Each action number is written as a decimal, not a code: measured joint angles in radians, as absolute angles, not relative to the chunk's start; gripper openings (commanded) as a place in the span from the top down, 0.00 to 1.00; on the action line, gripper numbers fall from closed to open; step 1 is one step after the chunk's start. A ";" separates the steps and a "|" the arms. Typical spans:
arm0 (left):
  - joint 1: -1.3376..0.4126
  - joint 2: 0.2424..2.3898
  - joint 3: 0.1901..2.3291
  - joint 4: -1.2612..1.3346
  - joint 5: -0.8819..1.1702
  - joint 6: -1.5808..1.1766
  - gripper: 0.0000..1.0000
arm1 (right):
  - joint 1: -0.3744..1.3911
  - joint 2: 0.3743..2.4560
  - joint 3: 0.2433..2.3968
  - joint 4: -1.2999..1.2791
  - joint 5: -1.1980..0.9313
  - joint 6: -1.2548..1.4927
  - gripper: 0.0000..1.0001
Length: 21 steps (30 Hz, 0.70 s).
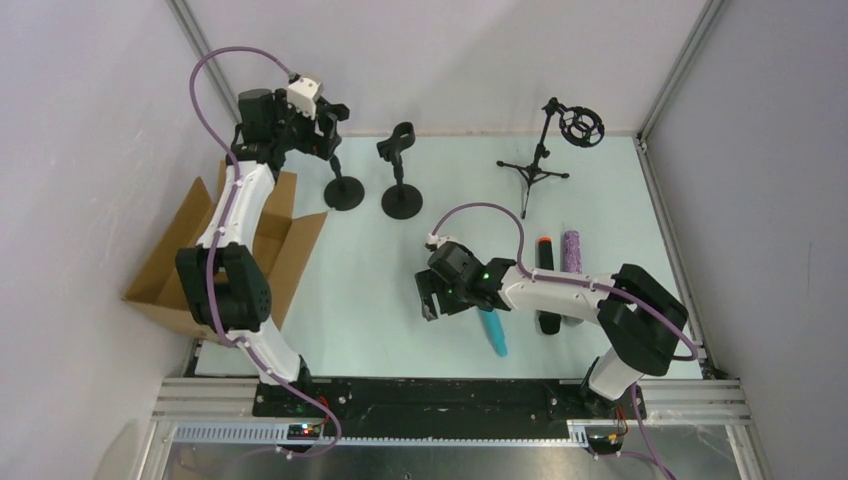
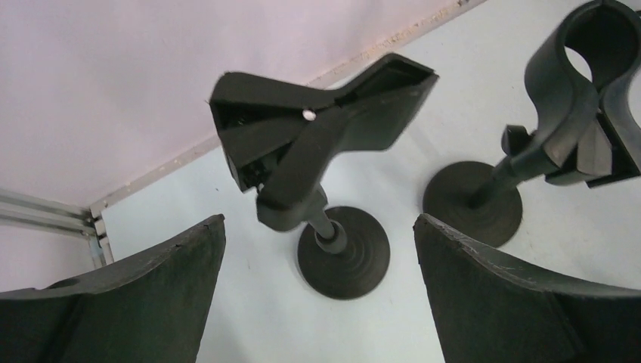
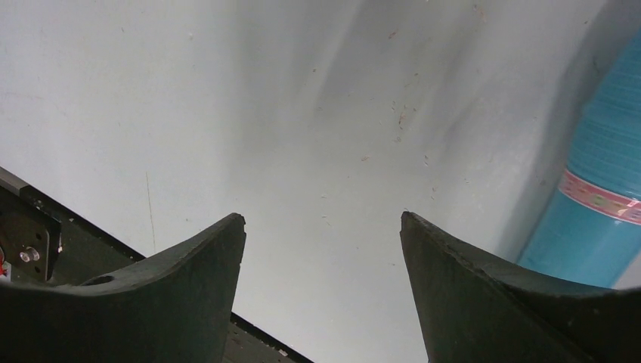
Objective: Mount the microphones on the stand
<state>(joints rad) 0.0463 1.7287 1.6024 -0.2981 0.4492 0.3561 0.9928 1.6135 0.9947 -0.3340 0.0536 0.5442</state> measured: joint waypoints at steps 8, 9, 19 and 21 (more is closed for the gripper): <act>0.046 1.808 1.605 -0.177 0.449 0.305 0.25 | 0.977 1.609 0.976 -0.328 0.055 0.545 0.23; 0.046 1.818 1.605 -0.171 0.450 0.299 0.34 | 0.975 1.607 0.968 -0.327 0.056 0.545 0.23; 0.046 1.834 1.607 -0.133 0.465 0.239 0.69 | 0.969 1.571 0.936 -0.327 0.060 0.546 0.24; 0.046 1.833 1.607 -0.133 0.468 0.228 0.76 | 0.969 1.561 0.931 -0.325 0.064 0.547 0.24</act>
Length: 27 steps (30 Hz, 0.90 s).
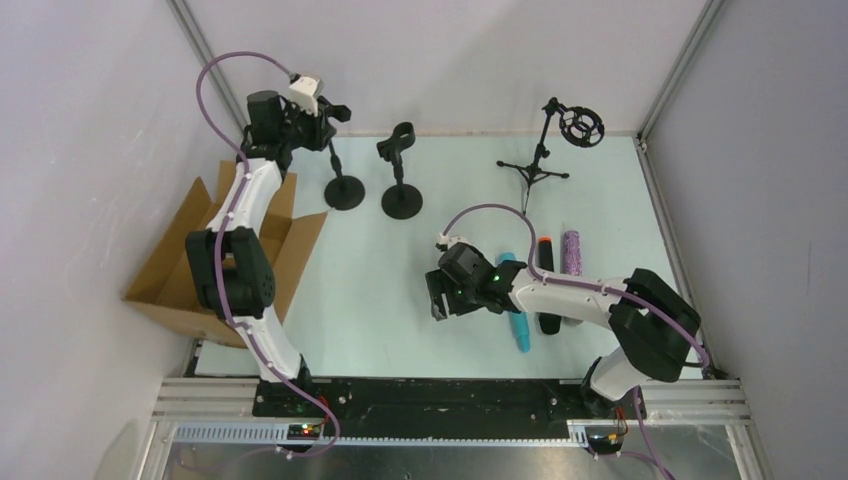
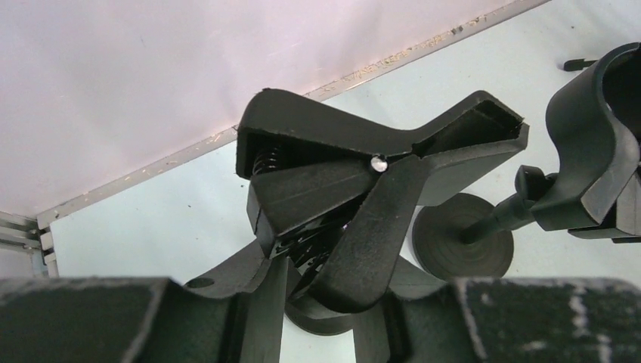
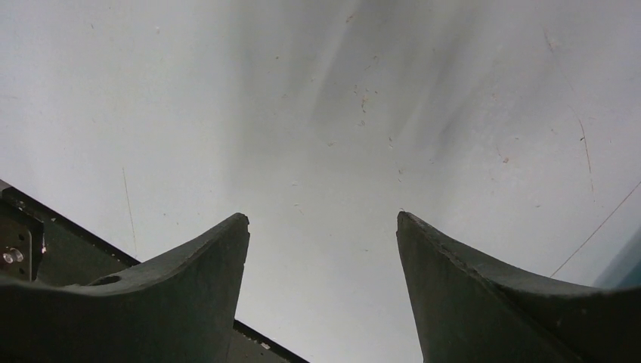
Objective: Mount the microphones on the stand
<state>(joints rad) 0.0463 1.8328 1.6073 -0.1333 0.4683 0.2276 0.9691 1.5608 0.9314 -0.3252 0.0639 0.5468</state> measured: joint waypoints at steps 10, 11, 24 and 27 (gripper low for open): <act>0.046 1.739 1.587 -0.149 0.478 0.165 0.92 | 0.969 1.527 0.886 -0.320 0.068 0.551 0.24; 0.046 1.715 1.579 -0.152 0.477 0.162 0.92 | 0.969 1.525 0.881 -0.320 0.068 0.553 0.24; 0.023 1.232 1.416 -0.183 0.488 0.139 0.90 | 0.959 1.395 0.867 -0.328 0.094 0.564 0.24; -0.034 1.145 1.385 -0.190 0.508 0.140 0.91 | 0.950 1.351 0.867 -0.334 0.103 0.564 0.24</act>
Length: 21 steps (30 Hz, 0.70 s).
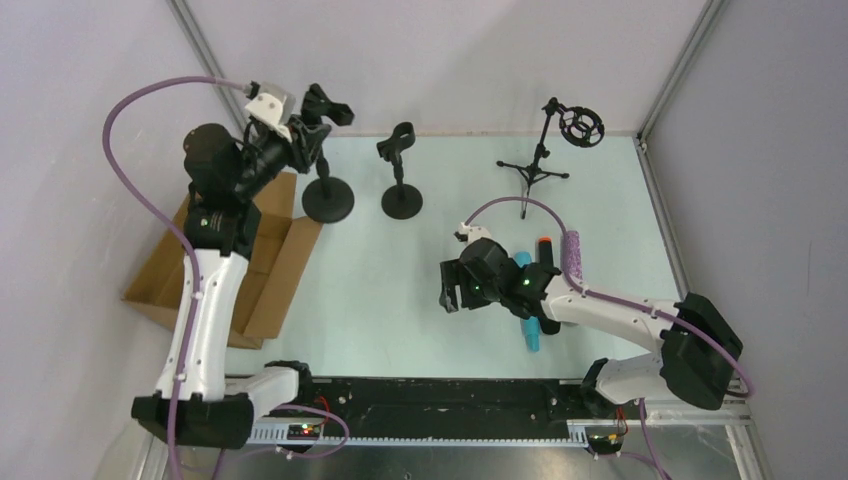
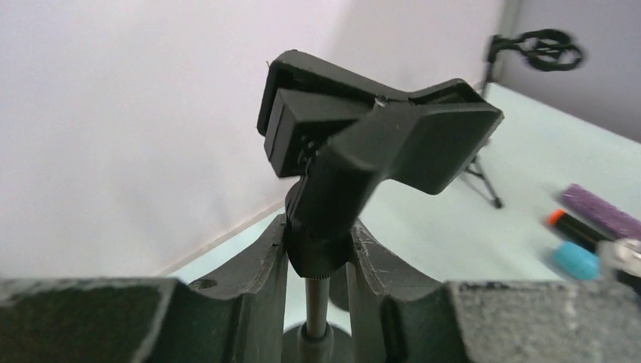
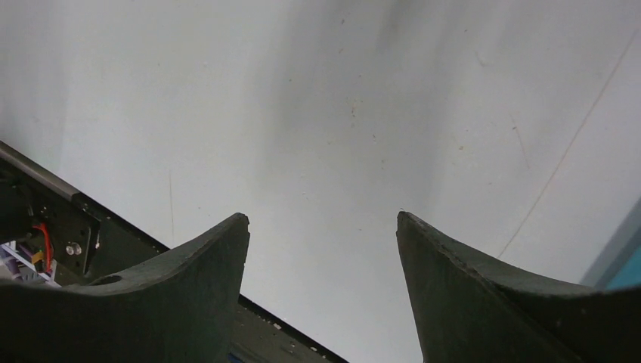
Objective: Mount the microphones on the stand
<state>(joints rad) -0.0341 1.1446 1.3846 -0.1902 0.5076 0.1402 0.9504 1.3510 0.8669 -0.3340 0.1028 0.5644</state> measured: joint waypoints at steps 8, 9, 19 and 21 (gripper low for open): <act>-0.181 1.026 1.349 -0.234 0.577 0.143 0.93 | 0.945 1.264 0.865 -0.365 0.135 0.566 0.24; -0.192 1.016 1.346 -0.237 0.579 0.146 0.93 | 0.945 1.252 0.865 -0.369 0.138 0.566 0.24; -0.333 0.899 1.192 -0.257 0.543 0.154 1.00 | 0.942 1.176 0.864 -0.400 0.163 0.569 0.24; -0.354 0.884 1.144 -0.272 0.524 0.132 1.00 | 0.939 1.172 0.864 -0.400 0.167 0.569 0.24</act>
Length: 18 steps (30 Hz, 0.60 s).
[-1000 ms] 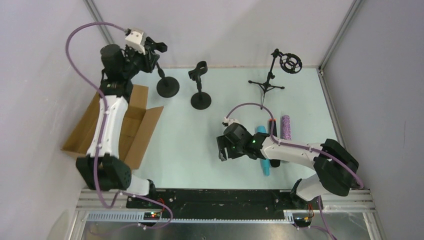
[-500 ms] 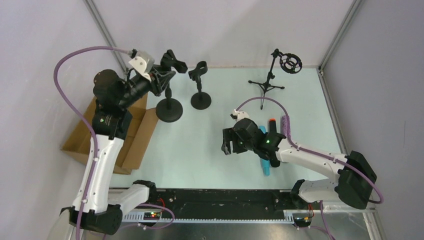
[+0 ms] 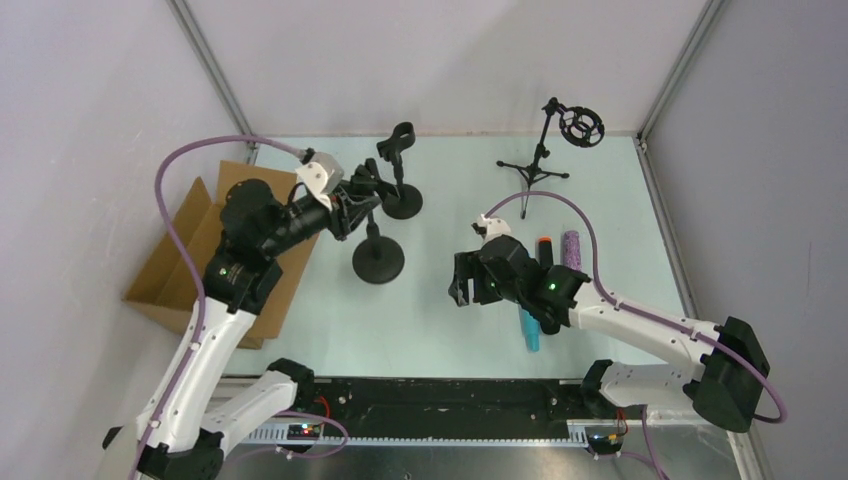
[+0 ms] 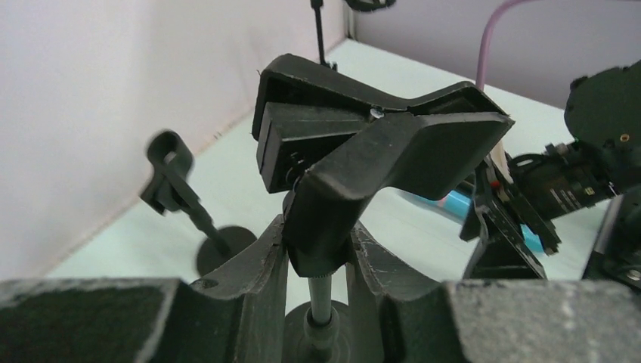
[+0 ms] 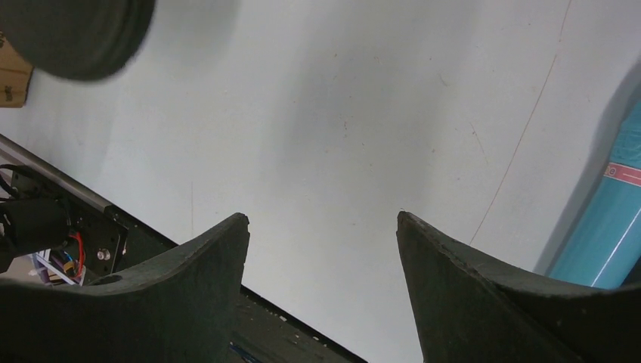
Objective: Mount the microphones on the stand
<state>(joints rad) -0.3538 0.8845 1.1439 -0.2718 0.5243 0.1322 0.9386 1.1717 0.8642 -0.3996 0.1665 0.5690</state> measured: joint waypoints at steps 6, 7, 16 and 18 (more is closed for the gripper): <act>-0.386 0.920 1.099 -0.303 0.506 0.035 1.00 | 0.932 1.172 0.863 -0.400 0.169 0.572 0.24; -0.391 0.930 1.097 -0.302 0.502 0.022 1.00 | 0.932 1.172 0.862 -0.399 0.169 0.572 0.24; -0.434 0.951 0.989 -0.221 0.472 -0.106 1.00 | 0.915 1.172 0.826 -0.398 0.160 0.576 0.24; -0.444 0.954 0.949 -0.199 0.456 -0.127 1.00 | 0.912 1.172 0.826 -0.396 0.155 0.576 0.24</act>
